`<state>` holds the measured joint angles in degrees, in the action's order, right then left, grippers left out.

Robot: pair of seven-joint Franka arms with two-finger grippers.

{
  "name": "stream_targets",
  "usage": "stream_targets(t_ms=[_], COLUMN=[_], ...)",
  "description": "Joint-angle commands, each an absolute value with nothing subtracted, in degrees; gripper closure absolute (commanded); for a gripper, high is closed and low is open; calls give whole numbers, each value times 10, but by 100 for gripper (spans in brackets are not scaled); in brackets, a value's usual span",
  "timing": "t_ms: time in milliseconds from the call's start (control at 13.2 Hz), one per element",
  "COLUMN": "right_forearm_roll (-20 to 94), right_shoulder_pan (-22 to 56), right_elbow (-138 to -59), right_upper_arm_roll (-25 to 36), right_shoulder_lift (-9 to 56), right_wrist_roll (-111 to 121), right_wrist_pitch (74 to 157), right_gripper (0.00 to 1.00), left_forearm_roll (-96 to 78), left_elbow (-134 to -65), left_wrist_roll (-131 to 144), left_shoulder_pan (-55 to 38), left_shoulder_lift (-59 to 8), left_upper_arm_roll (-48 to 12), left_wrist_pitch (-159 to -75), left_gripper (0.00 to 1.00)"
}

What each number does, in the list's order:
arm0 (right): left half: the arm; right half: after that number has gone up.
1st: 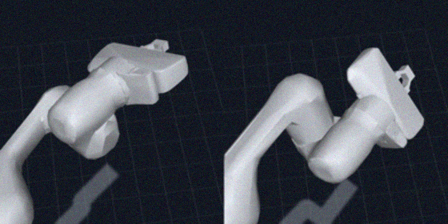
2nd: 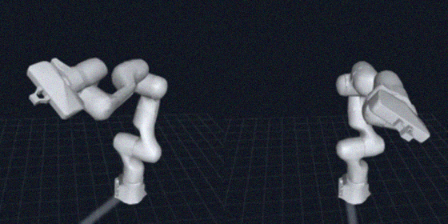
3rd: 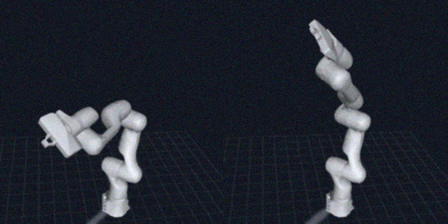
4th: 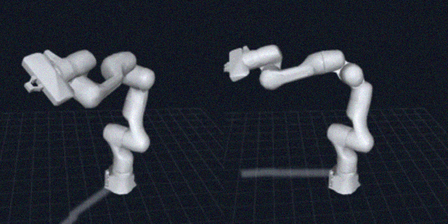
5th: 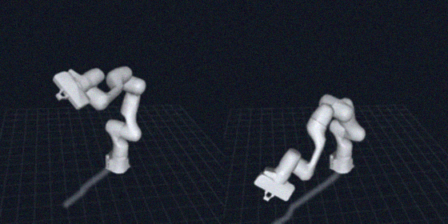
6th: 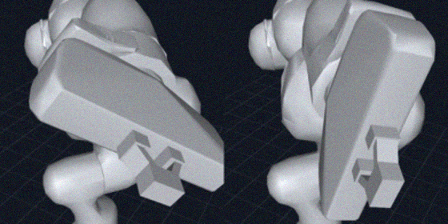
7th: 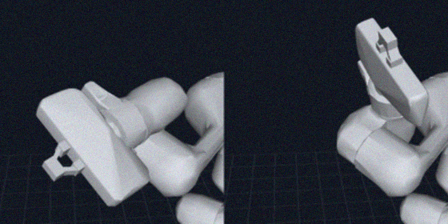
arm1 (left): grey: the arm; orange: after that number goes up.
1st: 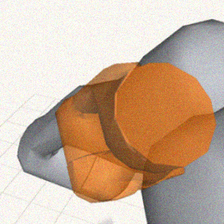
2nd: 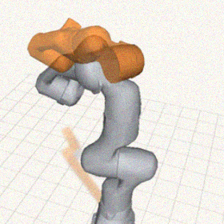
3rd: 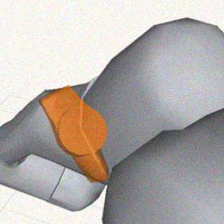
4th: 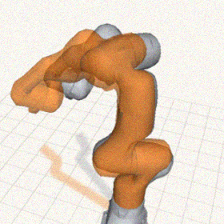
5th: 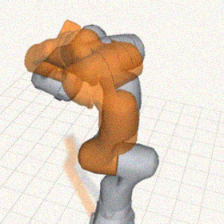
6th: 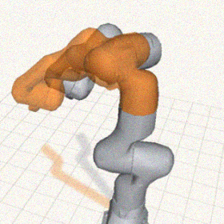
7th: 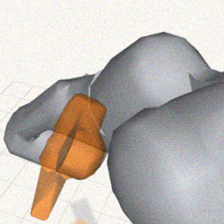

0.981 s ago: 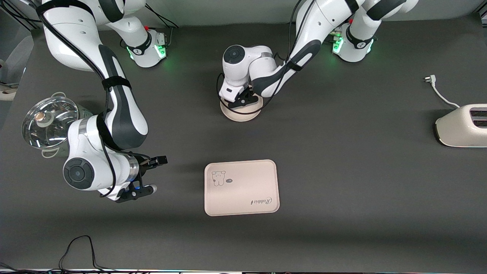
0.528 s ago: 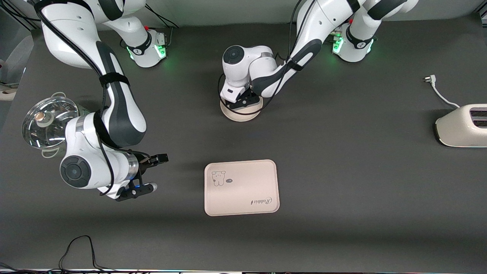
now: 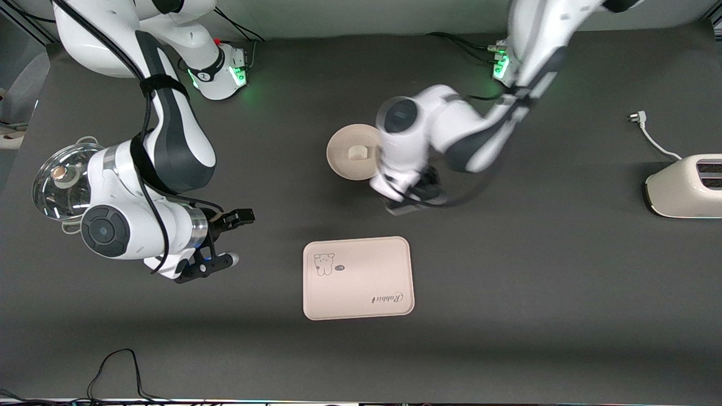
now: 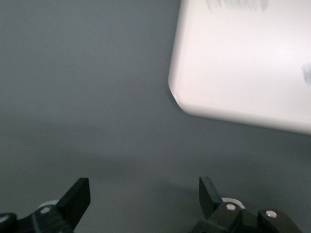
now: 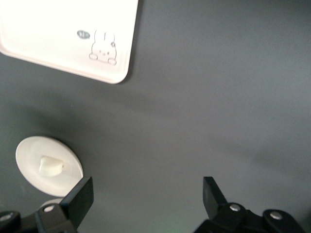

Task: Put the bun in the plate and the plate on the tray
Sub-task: 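Withdraw the left gripper to its side while the right gripper waits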

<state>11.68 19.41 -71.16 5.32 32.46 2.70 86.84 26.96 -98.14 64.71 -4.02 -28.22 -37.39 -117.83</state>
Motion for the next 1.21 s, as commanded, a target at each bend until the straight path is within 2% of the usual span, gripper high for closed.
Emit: stream_targets(t_ms=[0, 226, 377, 679, 906, 1057, 1132], right_forearm_roll=[125, 119, 118, 119, 152, 193, 194], right_shoulder_pan=[194, 192, 192, 192, 205, 229, 246], right_elbow=[-729, -728, -733, -749, -849, -957, -1007], right_upper_arm_roll=[59, 61, 62, 62, 58, 59, 59], right_shoulder_lift=[304, 297, 285, 268, 216, 171, 148], right_wrist_roll=[25, 38, 33, 38, 36, 37, 33], right_wrist_pitch=[840, 834, 828, 808, 842, 908, 944], right_gripper=[0, 0, 0, 0, 0, 0, 0], left_forearm_roll=[257, 261, 246, 217, 173, 163, 151], left_elbow=[-955, -894, -881, -874, -878, -888, -889], left_wrist_roll=[515, 383, 287, 191, 84, 39, 37], left_shoulder_pan=[60, 129, 177, 261, 335, 352, 339], left_shoulder_lift=[-252, -240, -217, -197, -178, -150, -136], left_upper_arm_roll=[-384, -383, -387, -386, -384, -377, -347], left_wrist_pitch=[-1113, -1030, -996, -998, -990, -966, -955], left_gripper=[0, 0, 0, 0, 0, 0, 0])
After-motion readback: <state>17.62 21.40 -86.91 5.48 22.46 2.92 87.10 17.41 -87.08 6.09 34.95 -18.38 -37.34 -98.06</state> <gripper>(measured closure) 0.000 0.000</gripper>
